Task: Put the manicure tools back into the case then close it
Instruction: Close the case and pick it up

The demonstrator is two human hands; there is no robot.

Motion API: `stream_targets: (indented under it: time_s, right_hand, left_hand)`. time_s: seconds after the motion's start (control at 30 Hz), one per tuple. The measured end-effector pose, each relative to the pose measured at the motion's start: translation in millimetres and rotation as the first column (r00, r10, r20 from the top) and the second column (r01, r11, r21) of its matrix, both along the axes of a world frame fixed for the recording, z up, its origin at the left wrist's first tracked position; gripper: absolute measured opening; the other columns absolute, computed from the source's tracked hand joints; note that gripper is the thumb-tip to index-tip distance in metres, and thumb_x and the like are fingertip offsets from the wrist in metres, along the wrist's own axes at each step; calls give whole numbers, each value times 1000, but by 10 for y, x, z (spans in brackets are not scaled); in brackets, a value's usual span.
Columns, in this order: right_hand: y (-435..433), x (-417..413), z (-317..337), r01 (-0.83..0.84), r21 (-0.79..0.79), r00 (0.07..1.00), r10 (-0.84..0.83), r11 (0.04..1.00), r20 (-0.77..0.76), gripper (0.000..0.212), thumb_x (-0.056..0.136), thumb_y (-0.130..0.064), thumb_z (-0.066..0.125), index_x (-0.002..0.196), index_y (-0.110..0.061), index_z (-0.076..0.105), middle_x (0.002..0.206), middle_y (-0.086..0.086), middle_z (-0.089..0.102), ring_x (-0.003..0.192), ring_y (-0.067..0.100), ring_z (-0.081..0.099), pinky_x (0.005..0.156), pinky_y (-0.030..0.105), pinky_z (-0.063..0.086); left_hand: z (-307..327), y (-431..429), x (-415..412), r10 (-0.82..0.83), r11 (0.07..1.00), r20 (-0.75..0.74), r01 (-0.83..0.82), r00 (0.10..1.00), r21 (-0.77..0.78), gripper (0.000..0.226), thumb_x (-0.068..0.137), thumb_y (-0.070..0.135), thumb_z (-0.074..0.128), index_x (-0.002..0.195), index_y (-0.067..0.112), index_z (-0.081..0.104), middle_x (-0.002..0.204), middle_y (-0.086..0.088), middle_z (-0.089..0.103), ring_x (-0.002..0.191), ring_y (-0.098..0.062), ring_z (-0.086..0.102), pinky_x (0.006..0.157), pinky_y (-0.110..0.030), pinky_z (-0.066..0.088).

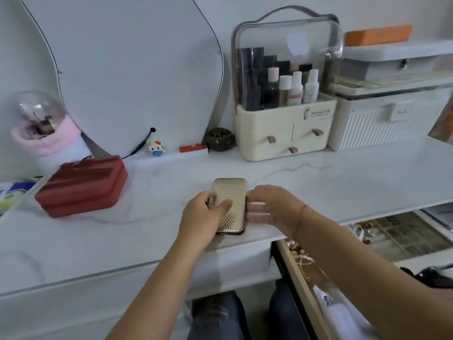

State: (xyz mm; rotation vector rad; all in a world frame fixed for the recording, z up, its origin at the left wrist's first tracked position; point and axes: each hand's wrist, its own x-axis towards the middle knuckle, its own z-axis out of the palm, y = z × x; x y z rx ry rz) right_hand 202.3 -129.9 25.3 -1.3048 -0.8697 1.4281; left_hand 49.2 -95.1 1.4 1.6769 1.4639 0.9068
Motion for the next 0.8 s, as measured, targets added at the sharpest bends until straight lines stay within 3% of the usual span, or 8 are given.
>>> stream_targets:
  time_s: [0.07,0.2,0.3,0.4,0.5,0.63,0.7,0.8]
  right_hand:
    - [20,69,9,24,-42,999,-22,999,47,10,93,-13,50,85,-9,54,83,8,58,76,20,59,68,32,55]
    - [-94,398,0,65,-89,998,-64,994,17,23,96,-26,44,91,-7,56,74,8,54,56,17,54,54,30,52]
    - [-311,760,-43,150,-74,989,-150,986,12,29,98,-30,41,99,-5,56,73,7,50,54,16,50,51,31,53]
    - [-651,1160,-74,242,-38,970,-241,970,17,31,97,-29,42,106,-4,57,72,7,49,54,15,48,41,25,48]
    - [-1070,1535,-113,340,-22,940,-340,940,-18,25,96,-25,41,91,-6,56,60,6,55,47,16,53,40,23,47]
    - [-1544,1932,-190,461,-4,884,-460,887,-79,16,97,-18,40,95,-10,54,60,7,59,45,17,59,42,24,51]
    - [-1703,2100,-239,503,-9,861,-503,864,-73,13,97,-17,40,99,-11,52,68,10,56,46,19,60,42,25,52]
    - [-1831,2292,-333,540,-39,838,-541,841,-68,11,98,-16,41,103,-10,49,73,12,54,45,20,61,43,26,54]
  left_hand:
    - [-16,-3,48,-17,1000,26,17,1000,-6,47,79,31,73,123,21,60,122,3,62,110,-14,57,96,-32,45]
    - [-5,-73,221,-189,981,112,193,975,-27,39,77,24,75,113,34,63,118,10,64,109,-8,58,92,-26,46]
    - [27,-228,510,-345,935,152,354,926,-35,37,79,28,74,113,37,63,116,13,62,108,-3,57,91,-27,48]
    - [27,-415,872,-450,890,174,457,876,-1,39,82,30,71,119,33,61,116,17,62,106,4,57,88,-17,46]
    - [-2,-639,1228,-506,858,168,514,846,1,43,84,33,68,125,27,57,117,16,61,107,2,57,95,-22,46]
    - [-115,-961,1606,-570,805,159,586,806,-90,53,86,48,60,132,27,47,123,12,56,112,-3,54,99,-27,44]
    - [-174,-1083,1750,-574,779,213,607,791,-156,61,85,52,58,138,28,41,135,11,50,124,-8,47,107,-36,39]
    - [-218,-1177,1891,-513,720,384,628,768,-295,79,76,57,65,143,27,36,140,13,41,131,-8,39,112,-37,31]
